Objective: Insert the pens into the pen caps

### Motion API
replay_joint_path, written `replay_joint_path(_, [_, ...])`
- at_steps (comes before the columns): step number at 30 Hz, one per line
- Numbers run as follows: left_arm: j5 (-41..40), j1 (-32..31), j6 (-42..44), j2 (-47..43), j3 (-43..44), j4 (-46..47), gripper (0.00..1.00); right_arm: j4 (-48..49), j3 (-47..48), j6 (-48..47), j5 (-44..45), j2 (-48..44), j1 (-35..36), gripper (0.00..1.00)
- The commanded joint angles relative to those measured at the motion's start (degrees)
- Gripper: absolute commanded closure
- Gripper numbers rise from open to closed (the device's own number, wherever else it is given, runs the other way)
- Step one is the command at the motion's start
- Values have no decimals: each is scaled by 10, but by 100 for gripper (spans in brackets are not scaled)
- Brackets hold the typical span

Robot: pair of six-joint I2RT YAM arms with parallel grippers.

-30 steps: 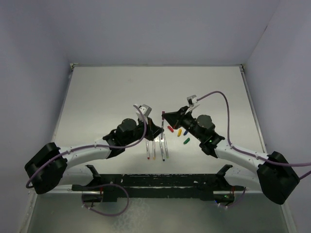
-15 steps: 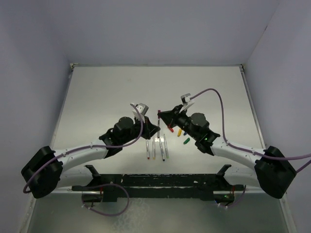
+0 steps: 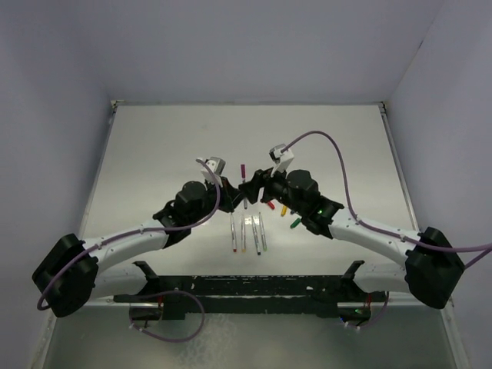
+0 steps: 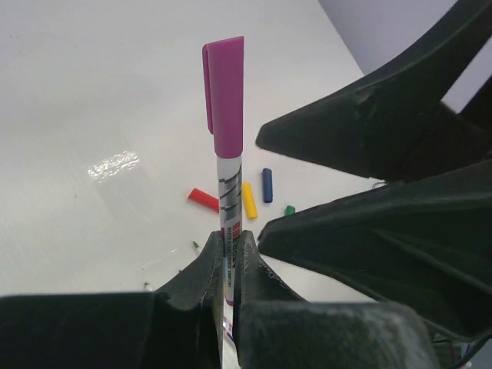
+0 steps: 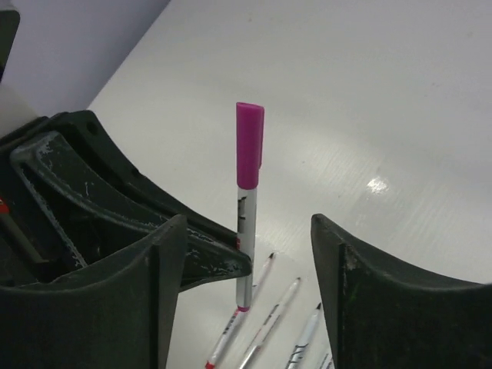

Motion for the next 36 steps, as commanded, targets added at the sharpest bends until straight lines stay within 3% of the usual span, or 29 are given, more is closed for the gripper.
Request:
replay_joint_path(1, [-45, 7, -25, -16, 12, -33, 100, -72, 67, -63, 50, -14, 5, 29])
replay_joint_path(8, [-130, 12, -34, -1, 43, -198, 100, -80, 75, -116, 147, -78, 3, 23])
replay_joint_path(12, [-153, 47, -32, 38, 84, -263, 97, -102, 49, -122, 198, -115, 0, 17])
replay_joint_path(16, [-122, 108, -8, 97, 127, -295, 95, -101, 10, -124, 237, -149, -4, 10])
replay_joint_path(25, [-112, 176, 30, 230, 225, -347, 93, -148, -13, -111, 280, -184, -9, 16])
replay_joint_path(36, [-120, 201, 52, 343, 297, -388, 84, -165, -26, -88, 290, -185, -12, 13])
